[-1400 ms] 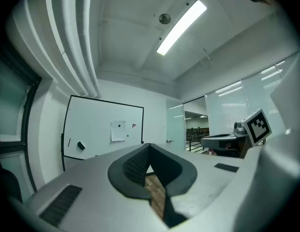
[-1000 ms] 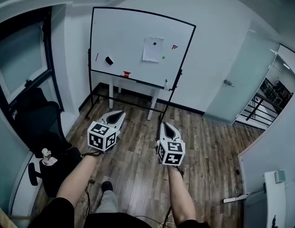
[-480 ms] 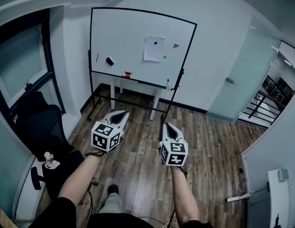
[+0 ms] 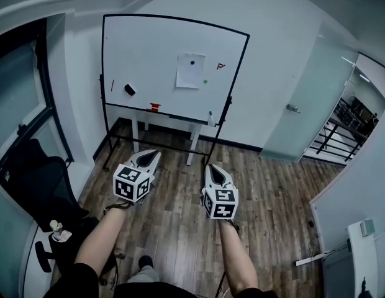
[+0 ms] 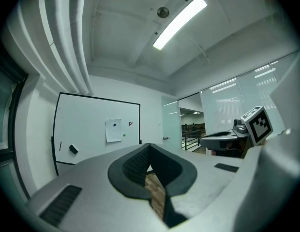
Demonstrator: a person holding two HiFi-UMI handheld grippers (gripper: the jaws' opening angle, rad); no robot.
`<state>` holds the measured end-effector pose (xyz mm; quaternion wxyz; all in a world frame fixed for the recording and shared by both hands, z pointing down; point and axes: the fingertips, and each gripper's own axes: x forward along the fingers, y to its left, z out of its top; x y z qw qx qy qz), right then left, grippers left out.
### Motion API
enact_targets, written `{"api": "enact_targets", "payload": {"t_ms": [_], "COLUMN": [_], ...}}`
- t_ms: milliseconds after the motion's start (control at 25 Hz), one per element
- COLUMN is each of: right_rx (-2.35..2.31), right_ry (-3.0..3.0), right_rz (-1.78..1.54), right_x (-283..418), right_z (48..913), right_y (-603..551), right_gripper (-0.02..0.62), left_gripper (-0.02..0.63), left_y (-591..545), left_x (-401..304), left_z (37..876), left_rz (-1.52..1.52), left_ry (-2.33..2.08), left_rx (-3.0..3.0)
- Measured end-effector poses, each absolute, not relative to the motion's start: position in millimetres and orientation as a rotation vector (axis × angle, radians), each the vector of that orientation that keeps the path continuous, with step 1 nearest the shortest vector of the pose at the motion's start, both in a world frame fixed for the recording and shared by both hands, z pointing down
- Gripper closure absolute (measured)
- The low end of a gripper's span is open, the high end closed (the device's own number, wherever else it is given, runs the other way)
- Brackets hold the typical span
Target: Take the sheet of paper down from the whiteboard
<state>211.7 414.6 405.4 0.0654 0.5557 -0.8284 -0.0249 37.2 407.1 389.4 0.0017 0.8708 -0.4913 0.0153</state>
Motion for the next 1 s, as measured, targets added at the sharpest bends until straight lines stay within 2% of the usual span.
{"api": "enact_targets", "payload": {"t_ms": [640, 1000], "right_rx": [1.748, 1.773], "right_ry": [-2.465, -2.453], "right_rz": [-0.053, -0.017], "right_x": [192, 217], "right_z": [412, 417], "right_y": [262, 205], "right_gripper": [0.569, 0.569], "left_gripper": [0.584, 0.584], "left_y": [242, 181], "left_x": [21, 44], "left_z": [399, 403], "left_rz": [0.075, 0.098], "left_ry": [-1.450, -1.416], "left_rx": [2.784, 2.791]}}
